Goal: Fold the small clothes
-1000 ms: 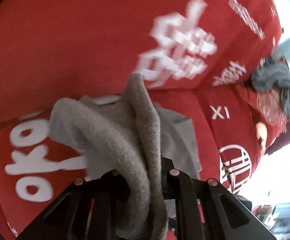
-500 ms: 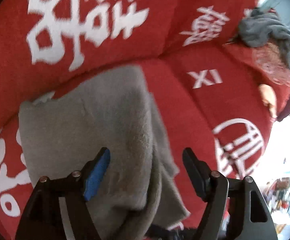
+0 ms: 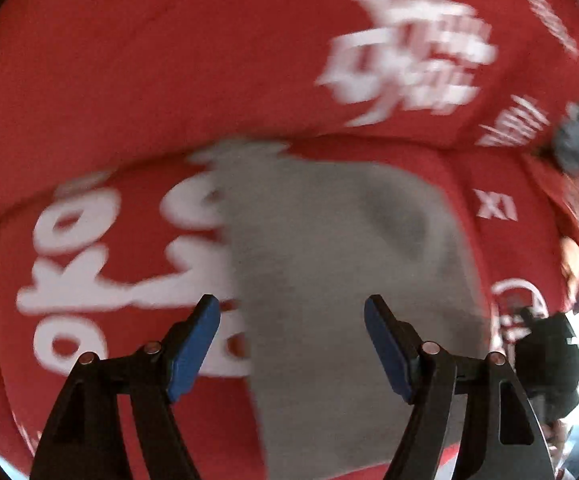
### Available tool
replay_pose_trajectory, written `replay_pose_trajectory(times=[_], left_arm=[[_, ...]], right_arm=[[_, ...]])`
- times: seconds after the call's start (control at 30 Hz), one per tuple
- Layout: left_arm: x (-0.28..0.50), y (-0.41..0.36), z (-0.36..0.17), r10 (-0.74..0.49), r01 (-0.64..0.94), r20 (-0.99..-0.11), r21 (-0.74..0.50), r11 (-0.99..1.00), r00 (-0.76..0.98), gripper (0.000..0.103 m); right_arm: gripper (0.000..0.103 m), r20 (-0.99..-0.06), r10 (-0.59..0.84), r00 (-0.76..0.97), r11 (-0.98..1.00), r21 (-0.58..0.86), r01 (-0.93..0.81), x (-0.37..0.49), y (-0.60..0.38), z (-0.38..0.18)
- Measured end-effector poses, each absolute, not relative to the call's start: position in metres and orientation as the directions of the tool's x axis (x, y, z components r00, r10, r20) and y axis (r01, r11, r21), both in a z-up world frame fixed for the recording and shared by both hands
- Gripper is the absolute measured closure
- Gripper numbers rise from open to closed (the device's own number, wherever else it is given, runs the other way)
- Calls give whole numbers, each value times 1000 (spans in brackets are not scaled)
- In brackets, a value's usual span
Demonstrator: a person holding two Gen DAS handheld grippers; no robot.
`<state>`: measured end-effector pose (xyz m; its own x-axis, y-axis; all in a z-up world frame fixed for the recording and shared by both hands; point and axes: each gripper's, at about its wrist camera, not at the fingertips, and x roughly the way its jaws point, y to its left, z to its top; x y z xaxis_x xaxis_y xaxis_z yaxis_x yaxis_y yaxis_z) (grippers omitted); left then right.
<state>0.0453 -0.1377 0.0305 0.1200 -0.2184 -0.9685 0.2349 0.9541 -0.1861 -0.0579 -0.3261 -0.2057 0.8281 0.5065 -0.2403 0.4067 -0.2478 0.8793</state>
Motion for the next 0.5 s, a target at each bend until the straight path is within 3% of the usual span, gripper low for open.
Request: replay_pose_trajectory(times=[0.1, 0.2, 0.23, 0.27, 0.3, 0.4, 0.5], left_arm=[[40, -118, 14, -164, 207, -980, -138, 969, 111, 27], [38, -111, 3, -155, 202, -982, -131, 971, 108, 27], [36, -110, 2, -157, 202, -981, -132, 970, 114, 27], [35, -110, 1, -155, 205, -980, -128, 970, 124, 27], [35, -109, 0, -155, 208, -980, -127, 970, 126, 27], [35, -118, -1, -172, 209, -978, -145, 967, 120, 27], [32, -128, -2, -175, 248, -977, -141, 958, 121, 27]], right_arm=[[50, -267, 567, 779, -181, 882, 434, -42, -325, -204], [50, -379, 644, 664, 33, 882, 471, -20, -324, -181], [54, -433, 657, 617, 133, 872, 471, -8, -323, -174], [67, -487, 661, 571, 229, 855, 465, 0, -322, -168], [88, -567, 646, 511, 355, 816, 456, 14, -318, -159], [89, -693, 555, 460, 580, 719, 384, 33, -308, -130], [89, -688, 514, 512, 621, 710, 332, 26, -310, -109]])
